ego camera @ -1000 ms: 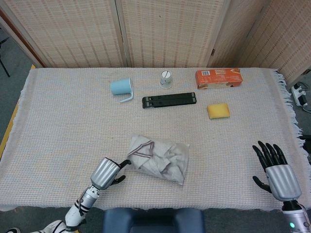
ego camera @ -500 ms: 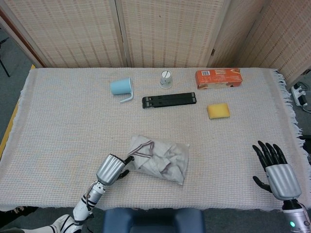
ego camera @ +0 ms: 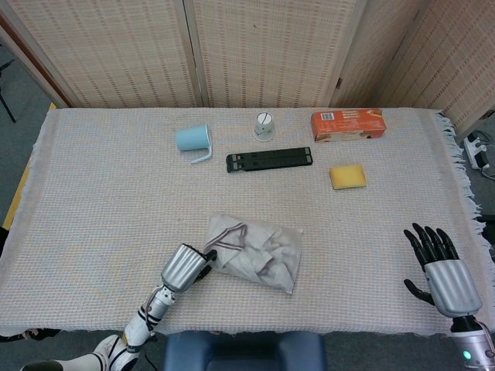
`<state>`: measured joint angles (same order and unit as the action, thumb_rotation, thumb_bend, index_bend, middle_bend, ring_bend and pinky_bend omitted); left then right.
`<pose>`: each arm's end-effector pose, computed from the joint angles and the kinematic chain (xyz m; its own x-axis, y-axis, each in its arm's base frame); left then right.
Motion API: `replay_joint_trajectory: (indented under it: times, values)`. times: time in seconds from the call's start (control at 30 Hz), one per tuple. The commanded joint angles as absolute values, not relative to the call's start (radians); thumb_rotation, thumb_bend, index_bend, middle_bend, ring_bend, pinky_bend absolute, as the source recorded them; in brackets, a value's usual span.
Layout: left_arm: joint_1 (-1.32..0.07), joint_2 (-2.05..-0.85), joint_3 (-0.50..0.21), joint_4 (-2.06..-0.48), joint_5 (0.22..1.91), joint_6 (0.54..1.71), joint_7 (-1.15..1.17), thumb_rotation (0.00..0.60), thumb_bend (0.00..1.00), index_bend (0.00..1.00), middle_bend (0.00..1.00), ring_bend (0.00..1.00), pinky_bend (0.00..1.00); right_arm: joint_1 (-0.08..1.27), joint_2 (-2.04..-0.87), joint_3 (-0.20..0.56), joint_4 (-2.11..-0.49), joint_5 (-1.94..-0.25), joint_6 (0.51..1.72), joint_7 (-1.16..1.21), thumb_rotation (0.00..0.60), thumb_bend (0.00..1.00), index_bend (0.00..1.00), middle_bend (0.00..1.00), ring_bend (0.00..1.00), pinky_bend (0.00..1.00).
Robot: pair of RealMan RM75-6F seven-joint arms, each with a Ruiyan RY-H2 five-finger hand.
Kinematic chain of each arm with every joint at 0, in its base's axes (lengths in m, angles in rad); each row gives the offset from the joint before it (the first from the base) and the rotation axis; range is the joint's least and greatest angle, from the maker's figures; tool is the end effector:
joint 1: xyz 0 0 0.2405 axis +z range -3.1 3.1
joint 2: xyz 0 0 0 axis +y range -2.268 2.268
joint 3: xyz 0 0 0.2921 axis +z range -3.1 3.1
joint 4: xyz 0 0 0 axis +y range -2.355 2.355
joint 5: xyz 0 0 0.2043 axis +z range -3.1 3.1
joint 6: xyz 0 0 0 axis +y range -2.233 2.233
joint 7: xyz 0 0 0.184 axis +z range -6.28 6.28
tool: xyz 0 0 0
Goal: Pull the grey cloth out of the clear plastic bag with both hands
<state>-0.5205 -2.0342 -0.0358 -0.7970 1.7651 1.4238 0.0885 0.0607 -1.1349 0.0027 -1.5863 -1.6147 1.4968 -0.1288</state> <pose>-0.1693 0.3106 -0.1152 0.4060 -0.1132 0.9068 0.6962 -0.6045 -0.3871 -0.3344 -0.2046 0.1621 0.5268 -0.0330 0.8494 -0.8470 -0.1043 0.5212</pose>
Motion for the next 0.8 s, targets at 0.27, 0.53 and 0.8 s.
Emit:
replay_joint_trajectory:
  times: [0.27,0.53,0.8]
  values:
    - [-0.534,-2.082,-0.007,-0.691,1.769,1.469,0.022,0.600,0.58,0.70,1.00,1.00,1.00,0.068,-1.141,-0.002,-1.587,-1.610,1.475,-0.146,0.600,0.15,0.00,0.00,0.00,0.00]
    - [-0.521,-2.057,0.036,-0.731,1.788,1.507,0.005,0.600,0.61,0.73,1.00,1.00,1.00,0.128,-1.182,-0.027,-1.523,-1.670,1.393,-0.089,0.600,0.15,0.01,0.00,0.00,0.00]
    - [-0.513,-2.029,0.053,-0.799,1.791,1.508,0.043,0.600,0.61,0.74,1.00,1.00,1.00,0.211,-1.275,-0.024,-1.436,-1.750,1.361,0.017,0.600,0.26,0.32,0.00,0.00,0.00]
